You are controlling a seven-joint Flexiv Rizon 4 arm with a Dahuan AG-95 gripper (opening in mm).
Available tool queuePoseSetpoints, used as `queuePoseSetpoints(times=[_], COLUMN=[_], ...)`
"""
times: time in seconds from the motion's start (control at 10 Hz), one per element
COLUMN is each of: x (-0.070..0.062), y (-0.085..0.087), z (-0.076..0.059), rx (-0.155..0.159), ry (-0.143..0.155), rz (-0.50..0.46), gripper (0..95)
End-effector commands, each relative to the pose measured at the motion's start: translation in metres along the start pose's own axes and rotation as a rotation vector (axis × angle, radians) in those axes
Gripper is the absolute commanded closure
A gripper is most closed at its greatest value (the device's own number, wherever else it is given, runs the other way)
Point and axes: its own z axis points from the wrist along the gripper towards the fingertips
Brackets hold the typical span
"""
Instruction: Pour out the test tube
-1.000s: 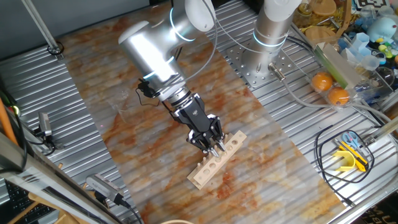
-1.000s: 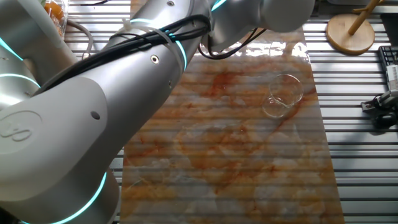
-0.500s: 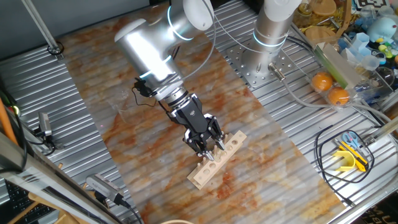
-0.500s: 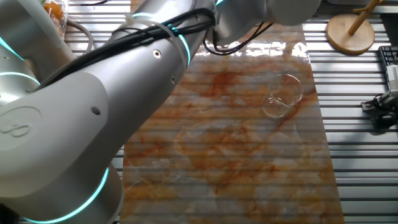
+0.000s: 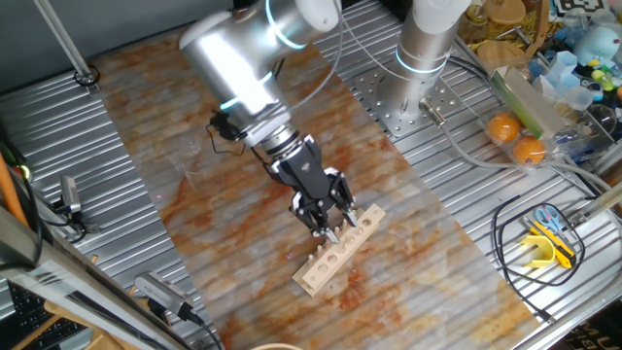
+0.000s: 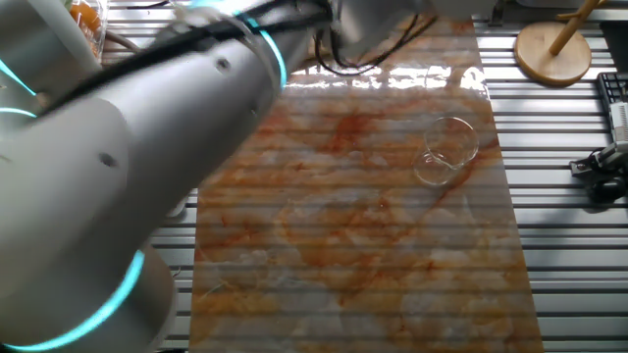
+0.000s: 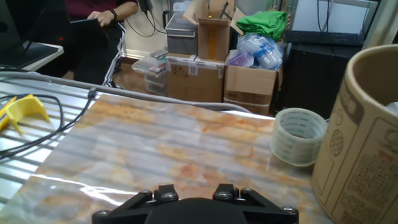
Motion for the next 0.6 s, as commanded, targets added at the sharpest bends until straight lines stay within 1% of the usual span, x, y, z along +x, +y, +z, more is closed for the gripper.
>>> queuePoseSetpoints(times=[0.1,0.2,0.3,0.4,0.5,0.6], x=[-0.014,-0.017,-0.016,-0.015,-0.013,-0.011], y=[0.007,0.011,0.013,0.016,0.022,0.028], z=[-0.023,-0.035,-0.049,-0.067,-0.085,-0.100], rx=[0.013,0.022,0.031,0.042,0.080,0.132], ry=[0.072,0.102,0.136,0.169,0.239,0.310], rz=[0.031,0.048,0.071,0.104,0.160,0.225], gripper=[57.0,57.0,57.0,76.0,76.0,95.0])
